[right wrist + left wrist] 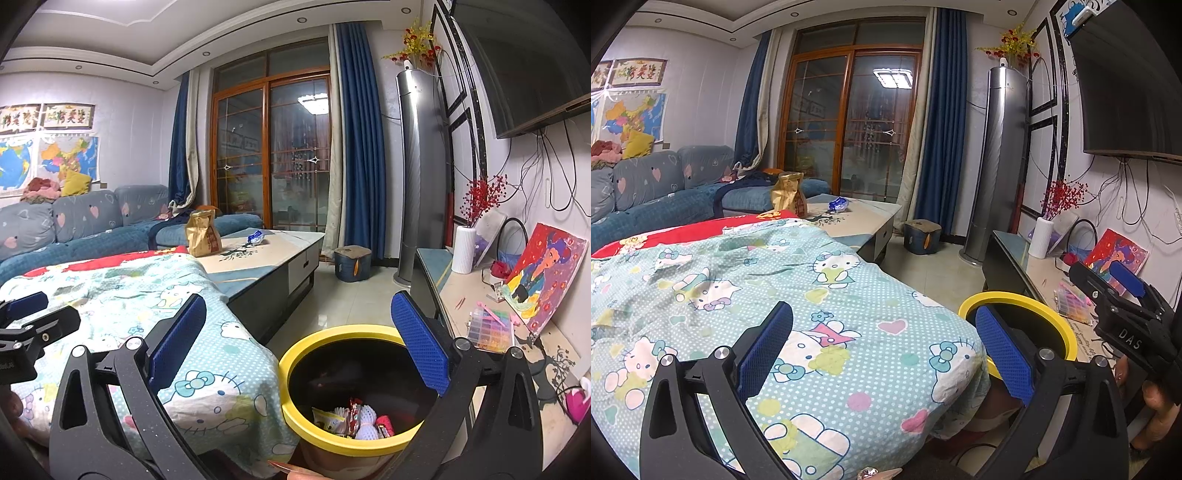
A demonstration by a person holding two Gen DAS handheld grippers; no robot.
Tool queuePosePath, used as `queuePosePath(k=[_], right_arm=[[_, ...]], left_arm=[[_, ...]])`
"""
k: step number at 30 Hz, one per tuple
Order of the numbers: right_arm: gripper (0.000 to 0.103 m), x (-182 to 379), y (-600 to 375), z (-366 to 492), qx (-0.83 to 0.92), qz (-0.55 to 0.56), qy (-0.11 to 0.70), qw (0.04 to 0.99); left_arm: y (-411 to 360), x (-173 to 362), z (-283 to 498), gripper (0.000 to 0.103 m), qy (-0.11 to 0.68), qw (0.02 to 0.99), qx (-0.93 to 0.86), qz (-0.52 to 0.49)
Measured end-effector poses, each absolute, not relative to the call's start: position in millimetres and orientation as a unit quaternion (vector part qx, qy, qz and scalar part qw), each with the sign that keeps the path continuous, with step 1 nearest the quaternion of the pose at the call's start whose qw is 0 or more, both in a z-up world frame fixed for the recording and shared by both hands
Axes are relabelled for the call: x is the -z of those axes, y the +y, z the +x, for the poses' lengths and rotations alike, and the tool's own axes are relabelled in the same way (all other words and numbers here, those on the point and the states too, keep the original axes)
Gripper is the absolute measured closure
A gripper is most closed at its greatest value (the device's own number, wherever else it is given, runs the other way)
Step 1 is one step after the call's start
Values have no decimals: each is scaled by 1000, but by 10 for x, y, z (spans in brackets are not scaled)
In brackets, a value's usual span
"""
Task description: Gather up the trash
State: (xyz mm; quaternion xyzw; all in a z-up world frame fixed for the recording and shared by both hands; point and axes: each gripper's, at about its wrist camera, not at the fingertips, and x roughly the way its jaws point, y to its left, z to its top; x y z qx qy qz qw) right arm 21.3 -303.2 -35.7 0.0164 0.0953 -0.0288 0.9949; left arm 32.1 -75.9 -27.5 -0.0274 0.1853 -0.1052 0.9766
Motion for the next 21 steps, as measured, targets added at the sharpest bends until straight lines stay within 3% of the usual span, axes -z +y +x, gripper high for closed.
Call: queuePosePath(k=[8, 13, 16, 21], right_arm=[[10, 344, -3002, 330, 15, 44, 119, 992], [10, 164, -2561, 570, -48, 53, 134, 988], [10, 96, -1972, 778, -116, 39, 164, 979], [10, 256, -268, 1181, -286, 23, 296, 911]], left_arm=[[-649, 321, 409, 6, 202, 974, 92, -51], [-194, 274, 557, 6, 224, 970, 30, -88], [512, 207, 544, 6, 238, 964, -52, -108], [2248, 319, 303, 7, 287, 904, -285, -135]])
